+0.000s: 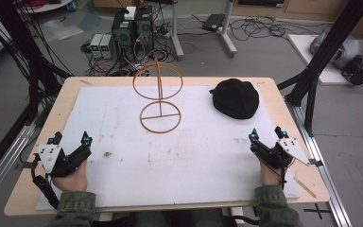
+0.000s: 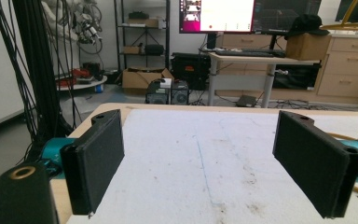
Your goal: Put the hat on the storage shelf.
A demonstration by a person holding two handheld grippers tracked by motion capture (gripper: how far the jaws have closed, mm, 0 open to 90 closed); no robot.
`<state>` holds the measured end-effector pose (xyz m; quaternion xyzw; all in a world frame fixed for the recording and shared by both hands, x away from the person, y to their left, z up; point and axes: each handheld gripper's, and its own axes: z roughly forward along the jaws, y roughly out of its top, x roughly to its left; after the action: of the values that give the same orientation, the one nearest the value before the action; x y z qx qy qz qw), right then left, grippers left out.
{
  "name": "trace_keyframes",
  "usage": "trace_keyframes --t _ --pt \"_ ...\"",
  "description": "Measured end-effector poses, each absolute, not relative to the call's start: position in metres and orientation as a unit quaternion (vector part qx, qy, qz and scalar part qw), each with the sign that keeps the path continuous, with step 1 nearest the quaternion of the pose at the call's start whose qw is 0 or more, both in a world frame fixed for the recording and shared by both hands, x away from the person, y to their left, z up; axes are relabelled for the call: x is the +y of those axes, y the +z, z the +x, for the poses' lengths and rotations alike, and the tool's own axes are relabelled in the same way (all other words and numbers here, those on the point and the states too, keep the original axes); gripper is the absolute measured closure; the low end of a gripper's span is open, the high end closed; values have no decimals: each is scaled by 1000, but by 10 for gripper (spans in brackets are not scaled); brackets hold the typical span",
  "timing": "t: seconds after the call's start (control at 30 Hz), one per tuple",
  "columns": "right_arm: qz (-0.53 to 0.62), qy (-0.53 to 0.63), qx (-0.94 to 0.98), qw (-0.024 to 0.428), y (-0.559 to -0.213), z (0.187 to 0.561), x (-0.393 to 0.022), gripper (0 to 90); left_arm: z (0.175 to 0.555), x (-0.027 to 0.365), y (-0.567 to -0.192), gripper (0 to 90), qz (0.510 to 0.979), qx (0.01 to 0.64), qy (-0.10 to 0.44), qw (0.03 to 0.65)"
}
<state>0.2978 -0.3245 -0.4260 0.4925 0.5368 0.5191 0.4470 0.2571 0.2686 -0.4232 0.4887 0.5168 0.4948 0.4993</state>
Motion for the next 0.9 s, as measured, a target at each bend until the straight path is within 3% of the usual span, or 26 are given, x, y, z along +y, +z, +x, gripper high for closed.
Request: trace_keyframes --t 0.6,0.9 --pt "505 546 509 434 -424 297 -328 156 257 269 -423 166 488 519 495 497" --pt "511 546 519 412 -422 301 -325 121 257 269 -424 165 490 521 493 496"
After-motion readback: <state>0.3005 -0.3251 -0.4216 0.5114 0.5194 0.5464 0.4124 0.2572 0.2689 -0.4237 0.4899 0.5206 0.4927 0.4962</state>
